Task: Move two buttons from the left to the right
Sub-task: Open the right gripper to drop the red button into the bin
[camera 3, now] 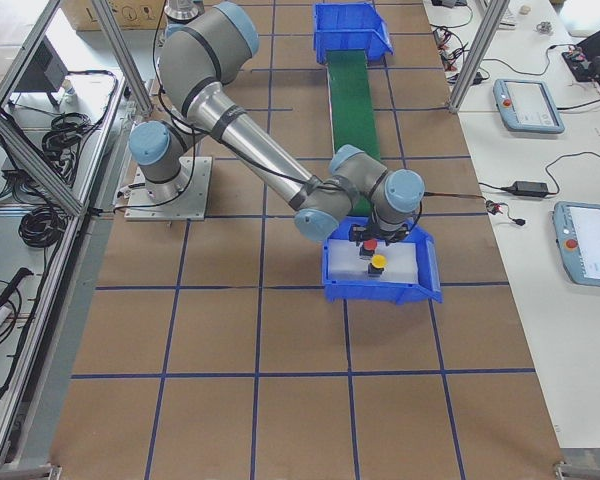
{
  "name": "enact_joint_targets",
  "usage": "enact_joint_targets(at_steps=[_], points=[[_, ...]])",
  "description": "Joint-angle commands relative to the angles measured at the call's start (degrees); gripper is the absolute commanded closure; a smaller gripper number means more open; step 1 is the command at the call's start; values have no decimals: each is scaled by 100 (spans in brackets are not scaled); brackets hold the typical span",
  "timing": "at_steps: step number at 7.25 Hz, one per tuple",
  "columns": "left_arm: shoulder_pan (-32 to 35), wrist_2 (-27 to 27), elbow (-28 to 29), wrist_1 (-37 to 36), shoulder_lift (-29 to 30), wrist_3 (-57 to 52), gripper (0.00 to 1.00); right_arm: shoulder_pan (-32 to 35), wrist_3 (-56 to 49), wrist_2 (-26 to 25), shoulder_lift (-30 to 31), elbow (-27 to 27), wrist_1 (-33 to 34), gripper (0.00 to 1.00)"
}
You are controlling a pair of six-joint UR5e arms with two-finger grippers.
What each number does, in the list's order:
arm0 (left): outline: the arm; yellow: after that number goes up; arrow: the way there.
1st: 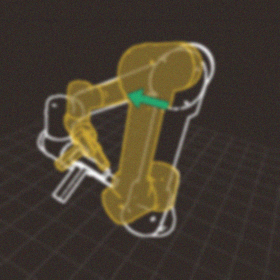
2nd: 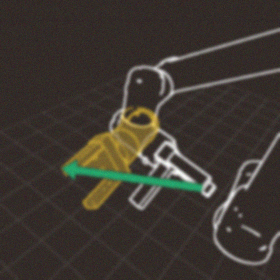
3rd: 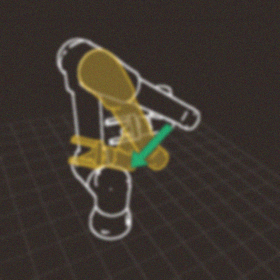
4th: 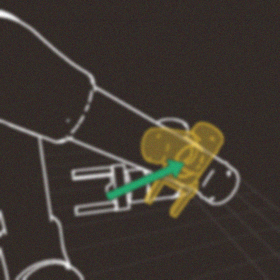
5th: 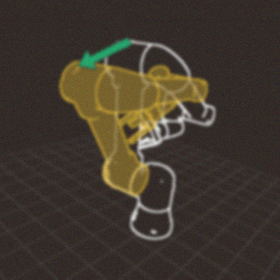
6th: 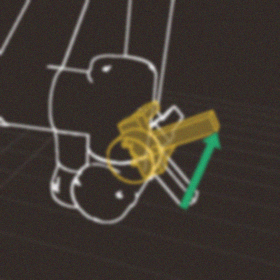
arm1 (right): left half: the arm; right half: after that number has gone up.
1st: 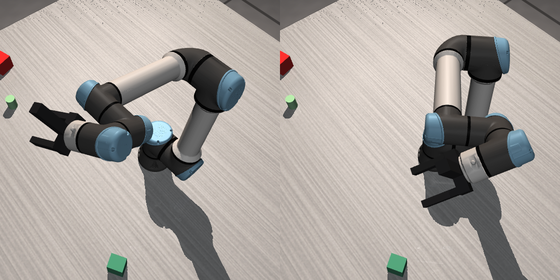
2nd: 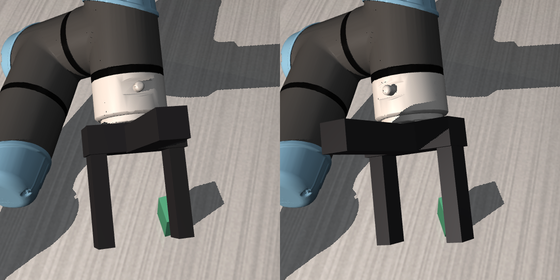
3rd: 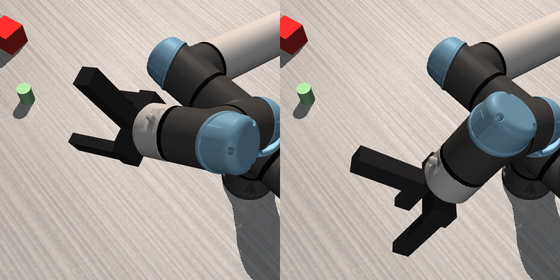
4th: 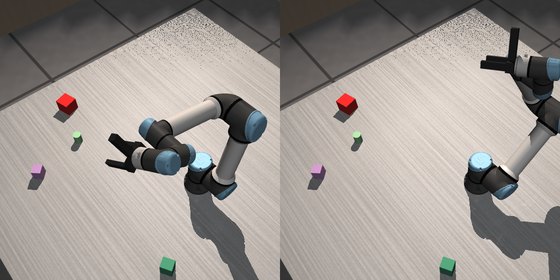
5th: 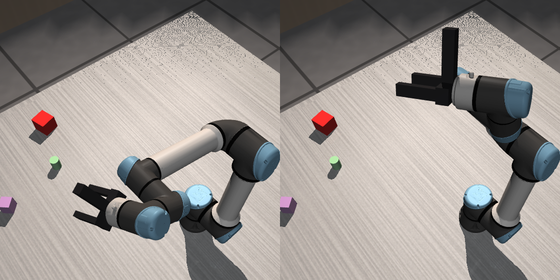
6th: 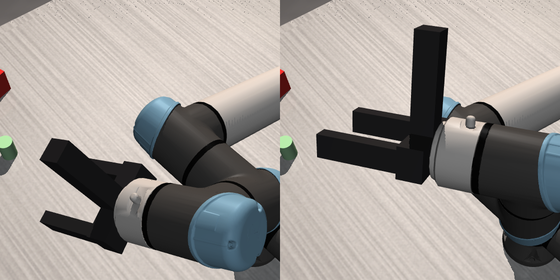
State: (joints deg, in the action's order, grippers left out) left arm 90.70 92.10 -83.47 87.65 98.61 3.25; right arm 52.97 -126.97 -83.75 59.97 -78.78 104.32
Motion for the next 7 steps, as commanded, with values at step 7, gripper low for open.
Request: enact_joint_targets(at_steps=[7], points=[[9, -8, -3, -3, 0, 0, 0, 2512, 6114, -70, 1843, 257, -1784, 0]])
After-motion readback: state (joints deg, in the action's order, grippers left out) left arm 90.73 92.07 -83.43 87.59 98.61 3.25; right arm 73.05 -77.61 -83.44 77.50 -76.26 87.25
